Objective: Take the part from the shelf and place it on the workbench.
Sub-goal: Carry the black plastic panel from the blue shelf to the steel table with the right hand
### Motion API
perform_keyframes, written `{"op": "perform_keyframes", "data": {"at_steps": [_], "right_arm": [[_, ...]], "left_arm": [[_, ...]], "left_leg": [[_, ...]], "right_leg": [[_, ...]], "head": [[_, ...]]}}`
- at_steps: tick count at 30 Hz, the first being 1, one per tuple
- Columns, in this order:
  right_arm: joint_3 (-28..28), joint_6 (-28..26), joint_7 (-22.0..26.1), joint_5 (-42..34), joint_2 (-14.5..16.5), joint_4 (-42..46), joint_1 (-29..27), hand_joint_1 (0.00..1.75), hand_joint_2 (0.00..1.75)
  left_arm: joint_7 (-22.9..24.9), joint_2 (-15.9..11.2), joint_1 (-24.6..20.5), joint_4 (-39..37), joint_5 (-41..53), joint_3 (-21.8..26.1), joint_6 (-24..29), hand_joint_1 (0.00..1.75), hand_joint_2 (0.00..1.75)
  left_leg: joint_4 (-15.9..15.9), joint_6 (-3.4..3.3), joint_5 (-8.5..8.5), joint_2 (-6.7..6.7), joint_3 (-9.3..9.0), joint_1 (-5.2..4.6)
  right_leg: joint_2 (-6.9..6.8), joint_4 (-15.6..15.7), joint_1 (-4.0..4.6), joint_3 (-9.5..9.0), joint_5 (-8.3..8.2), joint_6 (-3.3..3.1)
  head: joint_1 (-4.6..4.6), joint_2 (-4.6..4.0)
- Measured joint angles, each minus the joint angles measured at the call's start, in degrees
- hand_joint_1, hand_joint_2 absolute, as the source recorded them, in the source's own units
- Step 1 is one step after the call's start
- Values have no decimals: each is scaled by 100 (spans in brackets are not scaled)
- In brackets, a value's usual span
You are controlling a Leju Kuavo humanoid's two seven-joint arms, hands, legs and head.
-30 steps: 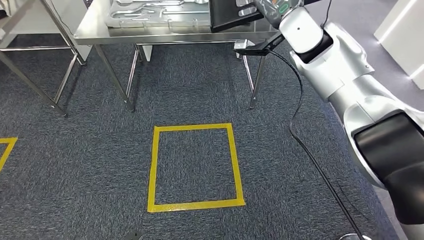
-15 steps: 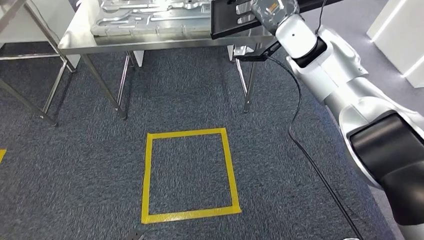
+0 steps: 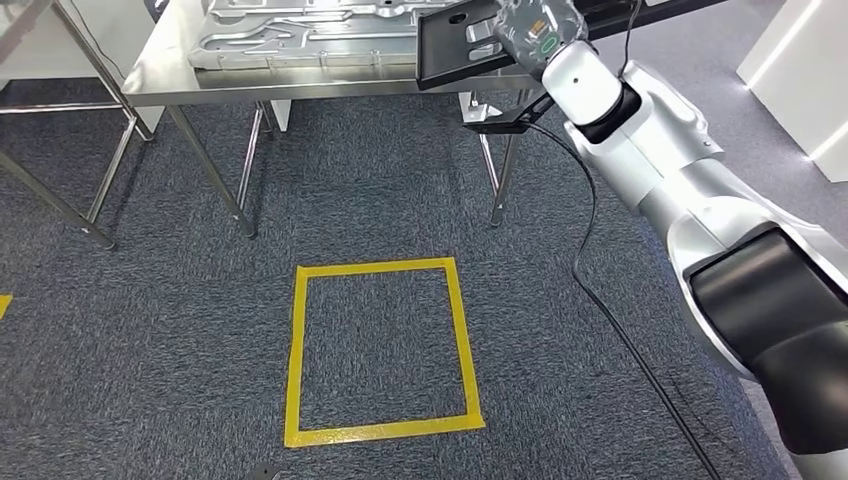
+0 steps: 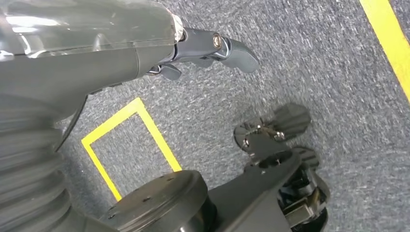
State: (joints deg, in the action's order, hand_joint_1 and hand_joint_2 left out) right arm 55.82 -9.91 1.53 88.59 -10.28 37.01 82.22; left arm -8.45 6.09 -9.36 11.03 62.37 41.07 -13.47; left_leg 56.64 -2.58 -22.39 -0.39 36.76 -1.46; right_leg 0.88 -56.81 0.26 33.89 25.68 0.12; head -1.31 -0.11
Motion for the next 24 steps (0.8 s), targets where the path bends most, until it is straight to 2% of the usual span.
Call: {"op": "perform_keyframes", "data": {"at_steps": [2, 3, 5, 6, 7, 8, 10, 11, 12, 13, 15, 17, 18, 19, 21, 22, 23, 24], "right_arm": [[2, -23, 0, 0, 7, -46, 9, 175, 175], [2, -38, -1, 0, 5, -68, 16, 175, 175], [8, -73, 1, 0, 3, -109, 10, 175, 175], [14, -87, 2, 0, 3, -132, -10, 175, 175], [25, -96, 2, 0, 2, -156, -35, 175, 175], [36, -99, 3, 0, 0, -178, -55, 175, 175], [52, -109, 4, 0, -1, -212, -70, 175, 175], [57, -118, 5, 0, -3, -231, -65, 175, 175], [61, -131, 9, 0, -3, -246, -61, 175, 175], [66, -145, 12, 0, -2, -263, -65, 175, 175], [76, -168, 18, 0, 3, -295, -78, 175, 175], [81, -180, 11, 0, 8, -320, -82, 175, 175], [82, -185, 6, 0, 15, -331, -79, 175, 175], [83, -187, 2, 0, 27, -342, -85, 175, 175], [86, -189, 2, 0, 50, -365, -118, 175, 175], [91, -189, 6, 0, 58, -377, -142, 175, 175], [97, -189, 12, 0, 60, -389, -160, 175, 175], [102, -189, 17, 0, 63, -399, -170, 175, 175]], "left_arm": [[-1, 7, 10, -1, -5, 10, -26, 0, 175], [-1, 12, 15, -1, -9, 17, -34, 0, 175], [-2, 19, 17, -1, -12, 34, -48, 0, 175], [-2, 22, 19, -1, -11, 41, -57, 0, 175], [-3, 25, 27, -1, -9, 44, -65, 0, 175], [-3, 29, 37, -1, -5, 46, -71, 0, 175], [-6, 39, 55, -1, 3, 47, -73, 0, 175], [-8, 43, 54, -1, 5, 49, -69, 0, 175], [-13, 46, 50, -1, 5, 49, -64, 0, 175], [-18, 49, 47, -1, 3, 50, -60, 0, 175], [-29, 52, 43, -1, -9, 51, -55, 0, 175], [-40, 55, 41, 1, -27, 54, -54, 0, 175], [-44, 56, 39, 1, -34, 58, -54, 0, 175], [-46, 57, 43, 1, -40, 66, -54, 0, 175], [-45, 60, 57, 1, -46, 85, -57, 0, 175], [-45, 61, 70, 1, -46, 92, -62, 0, 175], [-45, 62, 82, 1, -46, 95, -67, 0, 175], [-45, 62, 95, 1, -46, 96, -74, 0, 175]], "left_leg": [[-127, -39, -3, 9, -144, 47], [-180, -44, -4, 18, -219, 76], [-197, -41, -54, 39, -305, 99], [-185, -22, -92, 46, -340, 115], [-166, 2, -139, 48, -379, 135], [-137, 32, -195, 46, -421, 161], [-50, 110, -338, 42, -507, 212], [5, 160, -421, 39, -528, 221], [40, 210, -490, 38, -548, 223], [56, 259, -545, 36, -566, 221], [25, 342, -615, 38, -638, 232], [128, 396, -682, 41, -649, 251], [357, 409, -745, 41, -541, 255], [728, 411, -824, 40, -321, 256], [1572, 399, -938, 38, 288, 250], [1809, 385, -858, 37, 557, 241], [1839, 365, -673, 36, 729, 231], [1601, 330, -326, 33, 793, 215]], "right_leg": [[-7, -105, 12, -9, 68, 59], [-12, -332, 6, 86, 173, 90], [-20, -1099, -50, 517, 464, 154], [-26, -1444, -87, 745, 549, 192], [-35, -1613, -125, 891, 522, 230], [-47, -1551, -162, 919, 376, 266], [-88, -849, -232, 673, -119, 337], [-100, -487, -241, 516, -270, 348], [-100, -242, -241, 401, -337, 320], [-93, -139, -226, 343, -310, 272], [-61, -150, -193, 300, -194, 133], [-54, -125, -191, 194, -99, 34], [-52, -107, -193, 113, -45, -9], [-51, -91, -179, 25, 22, -43], [-37, -78, -136, -165, 180, -84], [-28, -74, -110, -285, 278, -95], [-21, -73, -86, -408, 374, -102], [-14, -69, -62, -558, 488, -107]], "head": [[1, 0], [2, 0], [1, 0], [1, 0], [1, 0], [1, 0], [2, 0], [2, 0], [2, 0], [0, 0], [-1, 0], [-1, 0], [-2, 0], [-2, 0], [-2, 0], [-2, 0], [-2, 0], [-2, 0]]}}
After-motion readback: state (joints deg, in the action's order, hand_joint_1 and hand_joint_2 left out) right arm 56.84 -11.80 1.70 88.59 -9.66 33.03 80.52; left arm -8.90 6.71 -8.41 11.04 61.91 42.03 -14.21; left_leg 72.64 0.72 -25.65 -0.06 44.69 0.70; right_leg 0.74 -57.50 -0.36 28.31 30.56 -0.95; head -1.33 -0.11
